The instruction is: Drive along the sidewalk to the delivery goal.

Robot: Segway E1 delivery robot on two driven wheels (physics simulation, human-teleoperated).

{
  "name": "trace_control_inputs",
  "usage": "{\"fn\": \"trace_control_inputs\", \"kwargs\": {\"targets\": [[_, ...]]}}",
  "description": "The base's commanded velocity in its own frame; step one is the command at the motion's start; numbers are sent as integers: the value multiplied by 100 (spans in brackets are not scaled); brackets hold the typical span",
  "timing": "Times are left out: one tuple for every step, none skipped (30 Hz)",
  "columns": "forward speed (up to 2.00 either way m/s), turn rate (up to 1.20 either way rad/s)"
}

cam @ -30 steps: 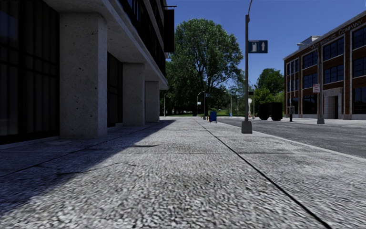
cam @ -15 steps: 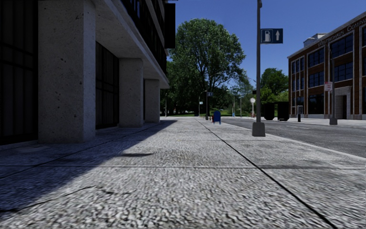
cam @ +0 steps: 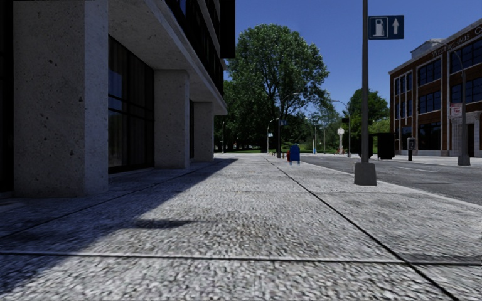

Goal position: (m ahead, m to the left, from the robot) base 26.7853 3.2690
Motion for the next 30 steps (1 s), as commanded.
{"fn": "trace_control_inputs", "kwargs": {"targets": [[200, 0], [200, 0], [200, 0], [200, 0], [200, 0], [200, 0], [200, 0], [200, 0], [200, 0], [200, 0], [200, 0], [200, 0], [200, 0], [200, 0], [200, 0], [200, 0], [200, 0], [200, 0], [200, 0], [200, 0], [200, 0], [200, 0], [200, 0], [200, 0], [200, 0], [200, 0], [200, 0], [200, 0], [200, 0], [200, 0]]}}
